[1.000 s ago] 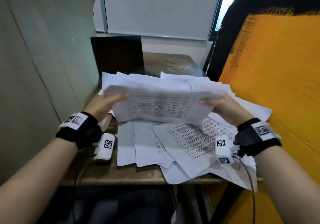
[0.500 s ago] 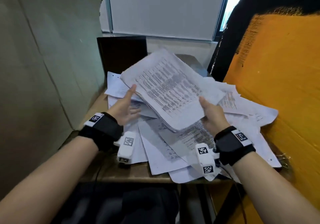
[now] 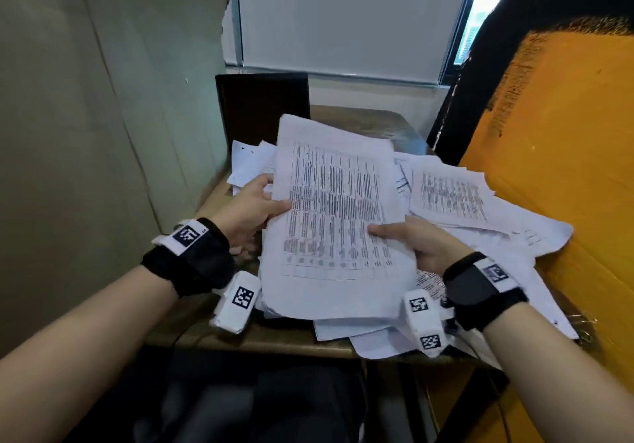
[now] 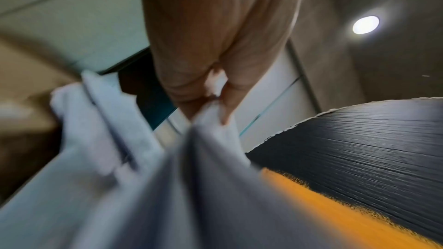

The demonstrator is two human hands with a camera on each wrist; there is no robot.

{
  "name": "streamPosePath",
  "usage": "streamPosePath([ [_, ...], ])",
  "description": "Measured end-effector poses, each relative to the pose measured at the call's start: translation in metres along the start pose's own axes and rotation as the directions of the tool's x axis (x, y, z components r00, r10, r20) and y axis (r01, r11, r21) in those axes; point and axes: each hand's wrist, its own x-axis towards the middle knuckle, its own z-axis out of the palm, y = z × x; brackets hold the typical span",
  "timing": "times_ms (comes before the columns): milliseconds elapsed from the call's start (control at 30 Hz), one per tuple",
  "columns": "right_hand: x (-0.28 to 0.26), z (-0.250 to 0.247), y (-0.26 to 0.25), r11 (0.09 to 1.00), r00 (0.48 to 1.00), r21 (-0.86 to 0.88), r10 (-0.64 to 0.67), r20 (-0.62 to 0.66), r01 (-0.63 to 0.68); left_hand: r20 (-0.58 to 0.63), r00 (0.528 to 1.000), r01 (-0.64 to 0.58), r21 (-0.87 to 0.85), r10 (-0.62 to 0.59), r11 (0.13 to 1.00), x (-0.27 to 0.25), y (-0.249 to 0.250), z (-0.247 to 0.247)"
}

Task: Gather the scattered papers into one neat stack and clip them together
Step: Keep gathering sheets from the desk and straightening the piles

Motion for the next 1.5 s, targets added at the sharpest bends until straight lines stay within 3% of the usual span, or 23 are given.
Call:
streamPosePath([
  [67, 0.007, 0.027, 0.001, 0.993, 0.996, -0.096, -0.067, -0.053, 0.062, -0.080, 0.997, -0.009, 0.093, 0.016, 0.996, 0.002, 0.023, -0.014],
  [167, 0.023, 0.068, 0.014, 0.988, 0.993, -0.140, -0.082, -0.089, 0.069, -0.271, 0.948, -0.177, -0.009, 0.168, 0.984, -0.009, 0.077, -0.039],
  [300, 0.036, 0.129, 0.033, 0.994, 1.000, -0.108, -0.002, -0.028, -0.001, -0.191, 0.935, -0.331, -0.169, 0.299, 0.928, -0.036, 0.141, -0.051],
  [367, 0.045, 0.154, 0.044, 0.992, 0.999, -0.116, 0.042, -0.028, -0.045, -0.130, 0.952, -0.302, -0.228, 0.278, 0.926, -0.034, 0.145, -0.044],
  [467, 0.053, 0.176, 0.052, 0.978, 0.995, -0.185, 0.095, -0.019, -0.097, -0.059, 0.988, -0.153, -0.186, 0.145, 0.970, -0.012, 0.119, -0.028],
  [567, 0.049, 0.174, 0.044, 0.931, 0.989, -0.356, 0.120, 0.083, -0.082, -0.039, 0.999, -0.018, 0.116, 0.023, 0.993, 0.010, 0.073, -0.016],
  [633, 0.039, 0.166, 0.031, 0.893, 0.973, -0.450, 0.127, 0.195, -0.026, 0.046, 0.992, 0.087, 0.394, -0.114, 0.915, 0.013, 0.044, -0.007],
  [667, 0.037, 0.159, 0.024, 0.842, 0.966, -0.538, 0.116, 0.231, 0.027, 0.088, 0.979, 0.111, 0.523, -0.183, 0.845, 0.014, 0.032, -0.002],
  [700, 0.034, 0.153, 0.017, 0.731, 0.958, -0.675, 0.107, 0.266, 0.106, 0.121, 0.965, 0.107, 0.633, -0.234, 0.767, 0.015, 0.022, 0.002],
  [767, 0.026, 0.140, 0.006, 0.410, 0.927, -0.867, 0.115, 0.356, 0.282, 0.178, 0.944, 0.030, 0.791, -0.277, 0.611, 0.015, 0.009, 0.009],
  [833, 0.021, 0.130, 0.009, 0.129, 0.907, -0.924, 0.183, 0.379, 0.360, 0.205, 0.930, -0.029, 0.868, -0.306, 0.495, 0.016, 0.001, 0.013],
  [900, 0.018, 0.125, 0.023, -0.069, 0.909, -0.927, 0.236, 0.345, 0.369, 0.197, 0.918, -0.027, 0.897, -0.345, 0.441, 0.017, -0.006, 0.014],
  [967, 0.016, 0.121, 0.036, -0.097, 0.912, -0.932, 0.263, 0.315, 0.350, 0.185, 0.912, -0.018, 0.911, -0.367, 0.412, 0.015, -0.008, 0.015],
  [1033, 0.015, 0.118, 0.042, -0.092, 0.928, -0.936, 0.195, 0.318, 0.340, 0.179, 0.914, -0.024, 0.920, -0.364, 0.392, 0.018, -0.011, 0.013],
  [1133, 0.011, 0.116, 0.047, -0.254, 0.937, -0.904, 0.029, 0.348, 0.344, 0.180, 0.911, -0.034, 0.930, -0.371, 0.367, 0.019, -0.010, 0.013],
  [1200, 0.009, 0.114, 0.041, -0.309, 0.920, -0.884, -0.062, 0.387, 0.351, 0.174, 0.905, -0.012, 0.923, -0.389, 0.384, 0.021, -0.009, 0.013],
  [1267, 0.010, 0.104, 0.023, -0.239, 0.909, -0.899, -0.112, 0.402, 0.368, 0.171, 0.904, 0.015, 0.903, -0.392, 0.429, 0.023, -0.008, 0.010],
  [1400, 0.009, 0.057, -0.028, 0.107, 0.930, -0.945, -0.242, 0.275, 0.308, 0.134, 0.899, 0.150, 0.800, -0.417, 0.581, 0.031, -0.012, -0.005],
  [1500, 0.004, 0.020, -0.053, 0.343, 0.887, -0.893, -0.448, 0.116, 0.290, 0.107, 0.879, 0.277, 0.678, -0.465, 0.680, 0.033, -0.013, -0.011],
])
